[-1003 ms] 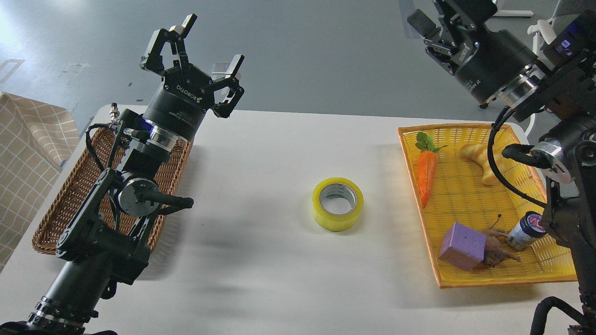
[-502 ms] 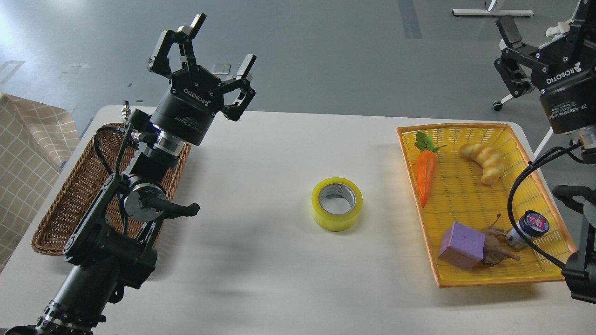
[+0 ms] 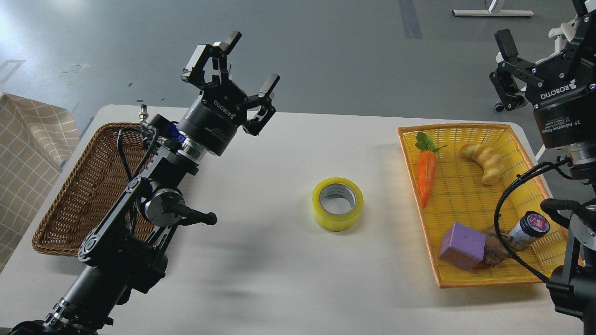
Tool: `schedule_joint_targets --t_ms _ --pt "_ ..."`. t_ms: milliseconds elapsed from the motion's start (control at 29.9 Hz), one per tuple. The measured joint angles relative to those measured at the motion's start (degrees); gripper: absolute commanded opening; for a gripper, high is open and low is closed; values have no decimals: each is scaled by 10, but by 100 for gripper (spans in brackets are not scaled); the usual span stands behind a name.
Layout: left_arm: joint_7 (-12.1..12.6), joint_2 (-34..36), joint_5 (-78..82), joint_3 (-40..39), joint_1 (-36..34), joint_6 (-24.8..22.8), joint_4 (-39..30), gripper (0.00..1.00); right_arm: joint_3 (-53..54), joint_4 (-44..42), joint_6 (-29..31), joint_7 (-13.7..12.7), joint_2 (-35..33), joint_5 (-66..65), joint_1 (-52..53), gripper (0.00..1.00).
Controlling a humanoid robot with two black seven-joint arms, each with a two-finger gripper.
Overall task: Place and transfer tape with both arms
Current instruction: 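Reach the left gripper toward the tape roll on the table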
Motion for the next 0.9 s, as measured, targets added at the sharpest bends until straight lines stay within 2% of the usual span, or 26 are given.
schedule_joint_targets --t_ms 201,334,502,736,903 --pt "-1 -5 153 27 4 35 -14 98 0 -4 0 -3 -4 -1 -3 100" --pt "-5 -1 193 52 -1 59 -20 98 -1 -6 0 -3 -5 -1 -7 100" --pt "-10 -6 283 84 -9 118 -20 98 1 -6 0 -3 -5 -1 -11 100" --pt "-50 -1 455 141 -12 199 -9 98 2 -4 0 -3 -5 -1 -11 100" --pt "-44 -4 487 158 -10 226 -8 98 2 -4 0 -4 -5 -1 -11 100"
